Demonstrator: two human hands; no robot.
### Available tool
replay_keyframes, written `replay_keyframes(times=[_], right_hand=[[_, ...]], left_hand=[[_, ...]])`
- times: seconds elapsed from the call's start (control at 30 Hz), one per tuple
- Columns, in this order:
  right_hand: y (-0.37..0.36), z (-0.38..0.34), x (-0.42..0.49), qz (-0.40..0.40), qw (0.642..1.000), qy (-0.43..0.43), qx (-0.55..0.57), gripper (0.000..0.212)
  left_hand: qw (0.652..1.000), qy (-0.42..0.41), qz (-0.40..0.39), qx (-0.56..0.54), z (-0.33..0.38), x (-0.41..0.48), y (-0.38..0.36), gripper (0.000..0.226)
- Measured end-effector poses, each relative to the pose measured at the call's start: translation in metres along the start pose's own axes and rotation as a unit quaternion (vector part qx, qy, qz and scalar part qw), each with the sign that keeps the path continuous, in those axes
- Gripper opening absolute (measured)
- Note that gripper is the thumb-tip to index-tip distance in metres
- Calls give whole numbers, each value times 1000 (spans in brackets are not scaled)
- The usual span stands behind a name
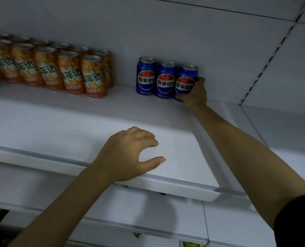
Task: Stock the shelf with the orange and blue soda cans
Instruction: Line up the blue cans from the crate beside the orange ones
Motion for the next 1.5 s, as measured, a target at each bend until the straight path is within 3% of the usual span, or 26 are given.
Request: replay_keyframes(times=[0.17,0.3,0.4,0.53,0.63,0.77,0.9,1.0,1.13,1.33,1.5], right_hand=[[-1,1,1,-7,1000,-2,-7,82],[4,4,-14,-10,998,-52,15,101],[8,-6,-42,3,998,-63,18,95],[-7,-74,-91,-81,992,55,-77,77],[-26,-149,-142,-138,964,167,-154,66],[-74,-245,-238,-158,931,288,-157,53],[-156,-321,-367,-253,873,395,-135,51],[-225,-348,-476,-335,818,441,-156,52],[-304,-339,-611,-449,728,470,-217,46],[-367,-290,-725,-530,629,492,-285,54],[-420,-248,-744,-593,591,446,-318,52]], left_hand=[[1000,-4,-6,2,-2,1,0,49],[1000,9,-23,-4,-2,1,1,52],[997,37,-66,0,0,3,1,64],[993,15,-92,72,7,-1,11,66],[993,9,-35,116,-2,-33,56,64],[980,83,5,181,-51,-138,139,48],[948,239,45,206,-98,-303,206,42],[887,417,-16,198,-115,-442,230,38],[807,564,-68,159,-117,-595,239,44],[754,650,-61,73,-124,-701,220,44],[726,683,-80,-26,-165,-729,184,41]])
Point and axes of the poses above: each hand's wrist, its own x-axis towards the middle knuckle, its own y-axis out of the back of the hand, z = x × y, the point moved 5 cm from there along x, towards the middle knuckle, and after that the axes turned 10 degrees about -x, right-handed, at the moved point
